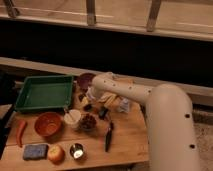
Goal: Place eraser in purple bowl
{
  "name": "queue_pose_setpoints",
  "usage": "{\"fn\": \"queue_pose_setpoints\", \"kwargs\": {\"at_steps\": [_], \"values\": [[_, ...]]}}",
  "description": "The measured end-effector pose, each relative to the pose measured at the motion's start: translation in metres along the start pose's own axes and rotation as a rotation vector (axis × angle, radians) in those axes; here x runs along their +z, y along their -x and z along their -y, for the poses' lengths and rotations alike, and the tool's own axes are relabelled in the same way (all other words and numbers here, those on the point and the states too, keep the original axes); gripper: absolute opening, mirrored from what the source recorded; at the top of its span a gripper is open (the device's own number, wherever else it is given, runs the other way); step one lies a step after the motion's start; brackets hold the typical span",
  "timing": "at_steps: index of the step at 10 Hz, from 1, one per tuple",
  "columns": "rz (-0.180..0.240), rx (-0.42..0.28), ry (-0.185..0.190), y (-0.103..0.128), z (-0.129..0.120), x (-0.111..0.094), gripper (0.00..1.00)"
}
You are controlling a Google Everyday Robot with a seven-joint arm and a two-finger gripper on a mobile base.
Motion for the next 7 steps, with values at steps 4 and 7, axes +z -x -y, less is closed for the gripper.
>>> {"fn": "queue_pose_setpoints", "kwargs": {"at_steps": [4,7], "values": [[0.097,-0.022,-0.022,0.014,-0.003,-0.092,0.0],[0.158,-0.047,-0.055,0.029,-0.002,-0.148,0.0]]}}
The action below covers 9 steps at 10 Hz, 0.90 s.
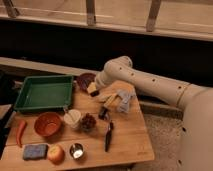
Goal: Place eraser in purple bowl
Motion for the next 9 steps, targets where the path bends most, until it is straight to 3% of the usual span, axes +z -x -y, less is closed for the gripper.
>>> {"fn": "queue_pose_setpoints", "kwargs": {"at_steps": [1,3,6,9], "values": [[0.013,0.001,-0.006,0.004,0.006,-0.011,0.0],[0.032,-0.005,0.015,0.014,0.012,-0.01,0.0],[0.051,-0.015,0.098,0.034,0.022,0.026,0.0],[0.053,-0.023,0.158,0.052,0.024,0.059,0.0]]}}
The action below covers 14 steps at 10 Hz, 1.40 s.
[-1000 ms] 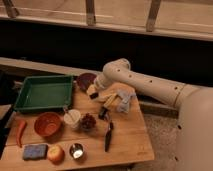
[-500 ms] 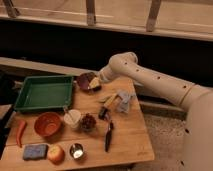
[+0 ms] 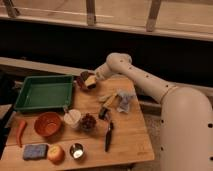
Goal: Place eraser in purple bowl
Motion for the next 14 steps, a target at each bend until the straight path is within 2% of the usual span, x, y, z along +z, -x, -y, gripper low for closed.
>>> {"fn": "queue_pose_setpoints", "kwargs": {"at_steps": [2,3,4,5,6,8,9,10,14], "values": [[-0.001,-0.017,0.027,0.024,0.0,0.02,0.0],[-0.01,-0.025,0.043,0.031,-0.001,0.03,0.04],[-0.017,-0.035,0.062,0.037,0.001,0.042,0.13],[-0.018,-0.04,0.071,0.04,0.001,0.047,0.16],[-0.019,-0.043,0.076,0.04,0.002,0.051,0.16],[-0.018,-0.042,0.076,0.04,0.003,0.05,0.09],[-0.018,-0.042,0.075,0.04,0.003,0.05,0.1],[-0.019,-0.042,0.075,0.04,0.003,0.051,0.17],[-0.02,-0.042,0.075,0.039,0.003,0.051,0.59]]}}
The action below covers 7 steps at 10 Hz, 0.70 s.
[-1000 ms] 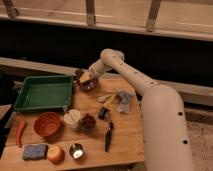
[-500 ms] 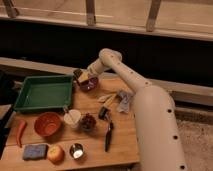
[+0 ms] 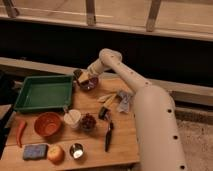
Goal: Place eraser in purple bowl
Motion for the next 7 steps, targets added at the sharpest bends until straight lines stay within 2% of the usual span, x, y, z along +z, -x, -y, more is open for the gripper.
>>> {"fn": "queue_pose_setpoints", "kwargs": {"at_steps": [2,3,7], "values": [[0.0,0.0,0.0,-0.0001,0.0001,-0.0001,0.76],[-0.001,0.001,0.0,-0.0007,0.0003,0.0005,0.8],[0.0,0.001,0.0,-0.0008,0.0007,0.0001,0.8]]}}
